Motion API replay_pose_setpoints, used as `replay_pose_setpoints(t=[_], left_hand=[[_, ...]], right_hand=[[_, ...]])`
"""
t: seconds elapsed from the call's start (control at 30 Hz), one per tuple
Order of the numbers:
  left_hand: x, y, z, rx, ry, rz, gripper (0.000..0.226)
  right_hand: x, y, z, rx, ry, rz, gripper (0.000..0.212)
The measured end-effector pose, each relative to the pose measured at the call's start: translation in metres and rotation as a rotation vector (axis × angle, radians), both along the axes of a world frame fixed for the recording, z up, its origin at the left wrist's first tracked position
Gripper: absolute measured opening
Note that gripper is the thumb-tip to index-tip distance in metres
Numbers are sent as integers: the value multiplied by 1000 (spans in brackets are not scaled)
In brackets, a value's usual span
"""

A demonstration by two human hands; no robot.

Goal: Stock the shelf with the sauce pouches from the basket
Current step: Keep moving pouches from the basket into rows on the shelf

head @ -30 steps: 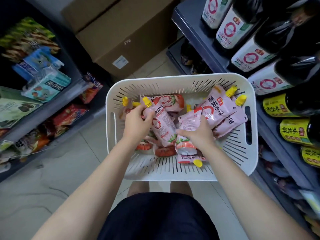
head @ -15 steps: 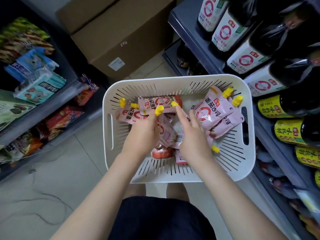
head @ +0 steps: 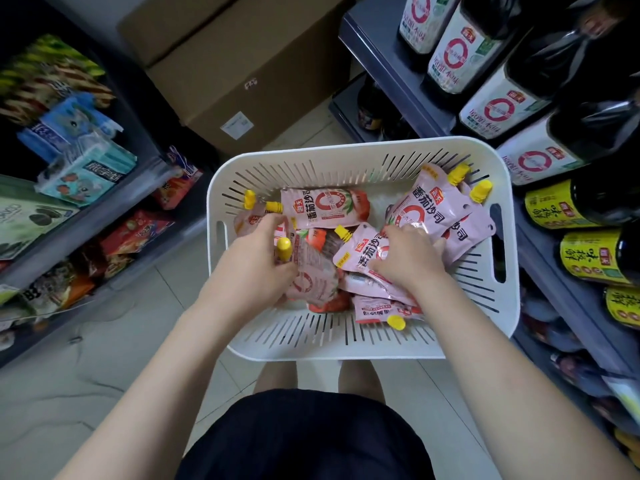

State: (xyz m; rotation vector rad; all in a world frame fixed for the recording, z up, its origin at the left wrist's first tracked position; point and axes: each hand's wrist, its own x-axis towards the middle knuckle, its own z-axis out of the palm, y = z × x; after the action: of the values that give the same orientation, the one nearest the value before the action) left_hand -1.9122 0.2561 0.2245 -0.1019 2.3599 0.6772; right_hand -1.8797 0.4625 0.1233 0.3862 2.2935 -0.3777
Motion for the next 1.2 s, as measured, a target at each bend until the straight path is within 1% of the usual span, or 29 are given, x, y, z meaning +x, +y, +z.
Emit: replay_pose_setpoints(t=[0.07,0.13,0.17,0.23,0.27,0.3,0.33,0.37,0.4,0.43,0.47,0.53,0.57,0.6,0.63,0.7,0.77,0.8,0.9,0.97,1.0,1.07,1.13,1.17,1.2], left_hand=[[3,10,-15,144,-133,66,66],[9,22,-29,331,-296,100,74],[12,26,-36,421,-353,88,75],[17,27,-48,543,-387,-16,81],[19,26,-54,547,-400,-90,91],[21,25,-61,494,-393,-194,103],[24,24,-68,394,-335,-323,108],[28,24,-76,286,-215,-446,104],[32,26,-84,216,-68,-531,94],[35,27,-90,191,63,-576,83],[36,30,-94,200,131,-590,76],[32,33,-99,236,77,-596,67],[29,35,-101,223,20,-621,68],[26,37,-104,193,-11,-675,73],[25,39,-108,161,0,-752,79],[22,45,-115,119,73,-933,99],[17,47,-115,97,114,-1049,115],[15,47,-114,108,122,-1058,118],[15,48,-101,162,117,-976,121],[20,46,-93,179,85,-902,124],[23,43,-91,204,60,-834,125],[24,32,-83,301,-26,-596,124],[22,20,-68,467,-135,-277,119],[21,16,-58,564,-158,-139,115],[20,14,-47,638,-132,-32,109]], right_hand=[[-8,2,0,-9,-36,0,62],[-12,5,-2,-45,-45,19,63],[-12,5,-1,-76,-36,32,58],[-8,7,1,-141,-3,69,40],[-5,8,2,-156,-1,90,35],[-5,10,3,-165,-1,105,33],[-5,13,3,-180,-8,101,35],[-6,15,2,-202,-19,77,40],[-7,18,0,-223,-28,49,45],[-6,20,-2,-238,-34,31,51],[-4,22,-2,-253,-29,24,58],[5,25,-6,-301,-3,4,67],[12,26,-7,-353,16,-40,65],[18,28,-10,-410,32,-103,62],[22,31,-13,-463,54,-163,58],[24,34,-20,-529,74,-199,49],[19,36,-23,-585,33,-177,42],[16,39,-23,-635,-25,-207,45],[12,55,-21,-769,-260,-344,65],[10,65,-16,-778,-303,-398,75],[10,66,-12,-773,-275,-403,78],[11,66,-1,-780,-152,-427,84],[14,66,15,-835,-11,-488,87],[17,67,26,-876,45,-516,86],[20,68,37,-912,92,-545,85]])
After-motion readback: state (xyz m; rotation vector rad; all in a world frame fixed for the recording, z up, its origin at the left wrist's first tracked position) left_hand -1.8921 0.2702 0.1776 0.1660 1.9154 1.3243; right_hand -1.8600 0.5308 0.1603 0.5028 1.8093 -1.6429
